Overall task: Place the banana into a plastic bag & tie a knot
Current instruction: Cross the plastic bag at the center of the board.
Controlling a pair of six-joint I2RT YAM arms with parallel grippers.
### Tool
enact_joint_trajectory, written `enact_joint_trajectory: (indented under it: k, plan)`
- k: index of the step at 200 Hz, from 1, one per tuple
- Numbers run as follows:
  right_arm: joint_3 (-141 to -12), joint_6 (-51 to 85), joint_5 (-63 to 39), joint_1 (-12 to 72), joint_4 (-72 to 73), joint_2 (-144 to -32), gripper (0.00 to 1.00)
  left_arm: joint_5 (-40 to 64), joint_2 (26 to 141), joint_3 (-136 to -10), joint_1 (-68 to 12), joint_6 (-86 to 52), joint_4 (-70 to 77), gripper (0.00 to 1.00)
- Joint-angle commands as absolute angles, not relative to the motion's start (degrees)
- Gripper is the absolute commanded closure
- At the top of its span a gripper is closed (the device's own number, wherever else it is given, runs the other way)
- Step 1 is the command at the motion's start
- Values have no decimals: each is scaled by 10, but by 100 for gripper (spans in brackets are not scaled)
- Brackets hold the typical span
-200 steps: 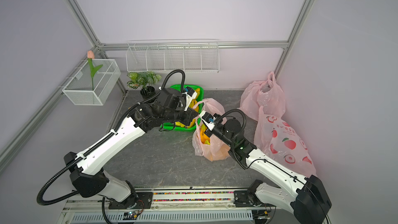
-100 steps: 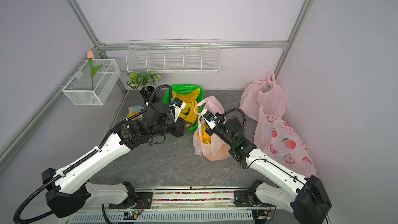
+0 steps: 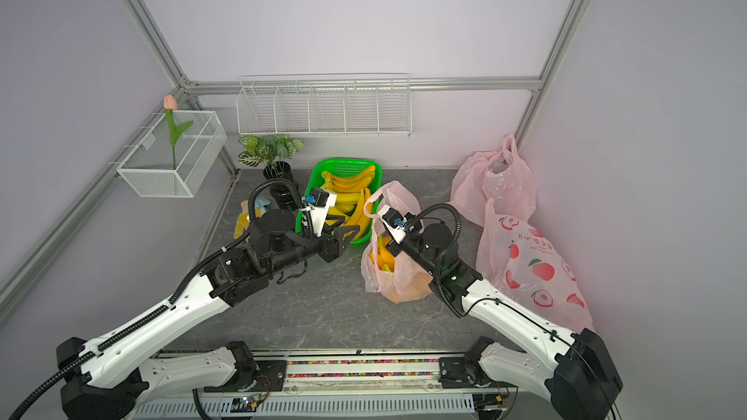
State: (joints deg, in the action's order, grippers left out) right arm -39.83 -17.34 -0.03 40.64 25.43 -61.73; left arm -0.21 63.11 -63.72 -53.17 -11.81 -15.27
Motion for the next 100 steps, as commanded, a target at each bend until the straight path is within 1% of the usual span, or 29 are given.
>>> enact_joint_trajectory:
  k: [1, 23, 53, 63, 86, 100]
  plan:
    - [-389, -169, -7, 405, 267, -602, 93, 16, 651, -642, -533, -129, -72, 56]
    - [-387, -166, -8, 406, 269, -601, 93, 27, 685, -673, -533, -141, -74, 64]
    - [-384, -162, -12, 405, 272, -604, 93, 45, 712, -695, -533, -150, -74, 65]
    - [-384, -163, -13, 406, 273, -606, 93, 46, 716, -698, -533, -154, -72, 67]
    - [-384, -161, -16, 406, 277, -609, 93, 43, 726, -705, -533, -156, -72, 76]
    - [-384, -160, -16, 406, 279, -609, 93, 42, 734, -712, -533, -152, -80, 85]
